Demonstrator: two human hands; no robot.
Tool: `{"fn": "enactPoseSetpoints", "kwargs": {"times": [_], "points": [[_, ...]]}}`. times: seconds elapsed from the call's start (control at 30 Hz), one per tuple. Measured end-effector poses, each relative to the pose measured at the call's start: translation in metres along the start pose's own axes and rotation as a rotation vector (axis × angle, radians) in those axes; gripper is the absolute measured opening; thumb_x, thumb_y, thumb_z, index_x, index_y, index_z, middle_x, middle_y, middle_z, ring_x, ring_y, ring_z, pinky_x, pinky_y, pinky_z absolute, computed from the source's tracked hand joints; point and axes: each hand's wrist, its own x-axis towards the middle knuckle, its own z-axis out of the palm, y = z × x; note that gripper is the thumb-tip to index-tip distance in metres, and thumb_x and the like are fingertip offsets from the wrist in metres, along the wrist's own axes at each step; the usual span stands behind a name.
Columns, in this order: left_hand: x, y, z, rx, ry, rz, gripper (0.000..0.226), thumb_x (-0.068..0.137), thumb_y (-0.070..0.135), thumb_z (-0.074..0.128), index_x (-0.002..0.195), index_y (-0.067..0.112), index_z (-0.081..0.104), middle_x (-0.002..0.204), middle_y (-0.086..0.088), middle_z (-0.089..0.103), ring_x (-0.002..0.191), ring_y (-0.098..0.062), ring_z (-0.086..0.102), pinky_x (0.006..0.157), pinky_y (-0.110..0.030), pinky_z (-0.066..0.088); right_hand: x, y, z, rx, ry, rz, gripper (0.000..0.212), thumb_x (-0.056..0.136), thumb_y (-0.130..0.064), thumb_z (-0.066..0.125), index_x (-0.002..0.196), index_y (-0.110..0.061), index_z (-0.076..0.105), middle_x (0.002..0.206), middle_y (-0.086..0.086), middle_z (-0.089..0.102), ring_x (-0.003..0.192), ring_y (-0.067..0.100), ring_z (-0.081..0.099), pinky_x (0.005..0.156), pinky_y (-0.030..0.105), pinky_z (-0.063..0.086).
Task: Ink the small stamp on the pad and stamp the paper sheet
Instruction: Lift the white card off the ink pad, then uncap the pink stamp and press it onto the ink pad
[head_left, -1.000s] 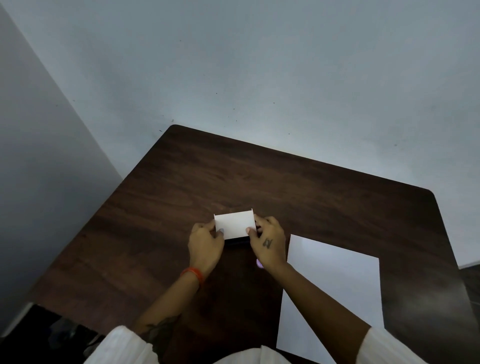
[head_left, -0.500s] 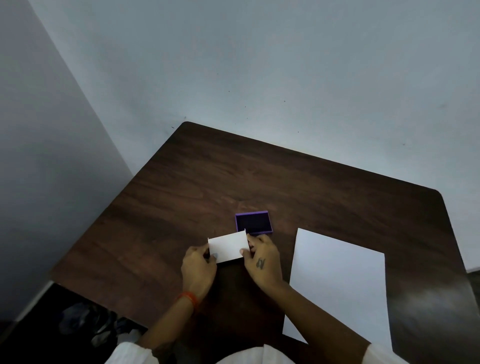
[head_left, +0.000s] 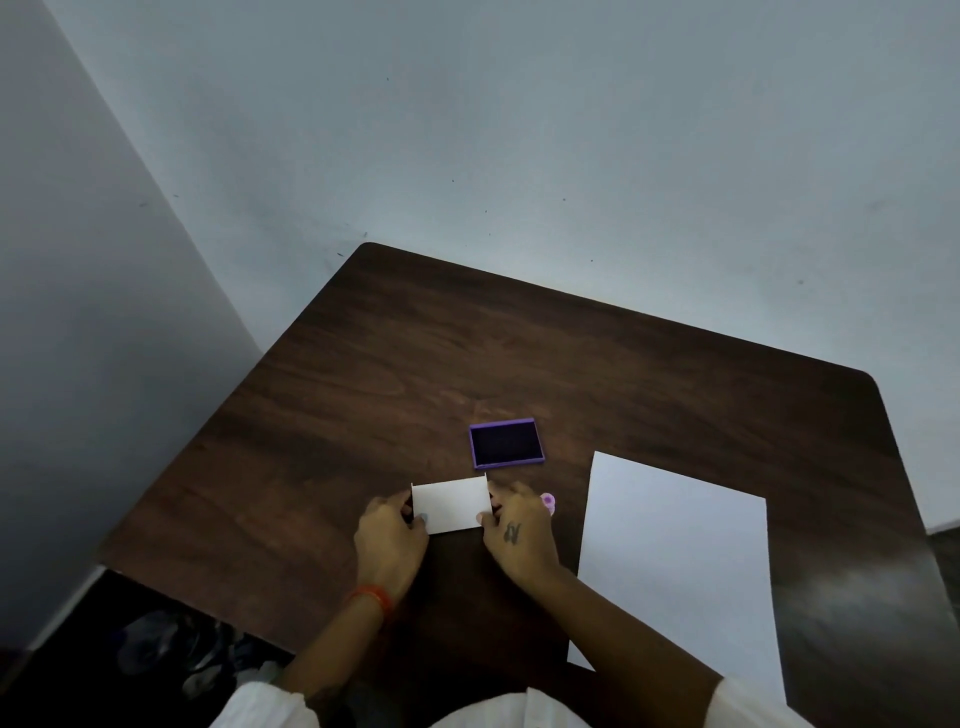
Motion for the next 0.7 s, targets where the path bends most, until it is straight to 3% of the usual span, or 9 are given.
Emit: {"fn": "enactPoseSetpoints", "kwargs": {"times": [0.17, 0.3, 0.4, 0.5, 0.63, 0.7], "points": [[-0.001, 0.002, 0.002, -0.008, 0.026, 0.004, 0.045, 0.085, 0.017, 0.061, 0.129, 0.012, 0.049, 0.129, -0.014, 0.049, 0.108, -0.027, 0.056, 0.097, -0.042, 0.049, 0.0, -0.004, -0.005, -0.024, -0.013, -0.029, 0.044, 0.085, -0.018, 0.061, 0.127, -0.012, 0.05, 0.132, 0.008, 0.055, 0.118, 0.023, 0.054, 0.106, 0.034, 0.042], [-0.003, 0.014, 0.01, 0.029, 0.028, 0.14, 0.055, 0.084, 0.02, 0.062, 0.134, 0.023, 0.04, 0.137, -0.006, 0.04, 0.119, -0.023, 0.048, 0.099, -0.042, 0.048, 0.0, -0.002, -0.023, 0.027, 0.209, -0.105, 0.038, 0.082, -0.018, 0.064, 0.119, -0.015, 0.056, 0.122, 0.008, 0.062, 0.108, 0.02, 0.06, 0.094, 0.029, 0.048], [-0.005, 0.028, 0.021, 0.026, -0.095, 0.27, 0.06, 0.082, 0.021, 0.064, 0.135, 0.029, 0.036, 0.14, -0.001, 0.037, 0.123, -0.019, 0.044, 0.101, -0.041, 0.047, 0.001, 0.007, -0.04, 0.053, 0.321, -0.083, 0.043, 0.079, -0.022, 0.068, 0.12, -0.017, 0.056, 0.123, 0.007, 0.061, 0.106, 0.02, 0.061, 0.088, 0.025, 0.049], [-0.008, 0.043, 0.036, 0.005, -0.205, 0.374, 0.063, 0.08, 0.017, 0.067, 0.135, 0.024, 0.038, 0.139, -0.001, 0.04, 0.12, -0.018, 0.047, 0.101, -0.039, 0.047, -0.001, 0.022, -0.05, 0.097, 0.309, -0.039, 0.045, 0.076, -0.026, 0.071, 0.118, -0.017, 0.058, 0.12, 0.008, 0.062, 0.1, 0.021, 0.062, 0.078, 0.014, 0.042], [-0.01, 0.06, 0.056, -0.045, -0.274, 0.387, 0.056, 0.079, 0.012, 0.067, 0.13, 0.021, 0.046, 0.138, -0.003, 0.046, 0.12, -0.019, 0.05, 0.104, -0.037, 0.044, -0.006, 0.039, -0.045, 0.156, 0.26, 0.03, 0.035, 0.081, -0.031, 0.066, 0.111, -0.014, 0.062, 0.116, 0.01, 0.065, 0.1, 0.023, 0.062, 0.084, 0.018, 0.039], [-0.01, 0.065, 0.064, -0.054, -0.293, 0.388, 0.045, 0.081, 0.013, 0.065, 0.124, 0.019, 0.052, 0.134, -0.005, 0.05, 0.117, -0.02, 0.052, 0.104, -0.033, 0.043, -0.007, 0.044, -0.042, 0.183, 0.25, 0.045, 0.03, 0.084, -0.036, 0.061, 0.103, -0.012, 0.066, 0.109, 0.01, 0.068, 0.093, 0.019, 0.062, 0.082, 0.01, 0.038]]}}
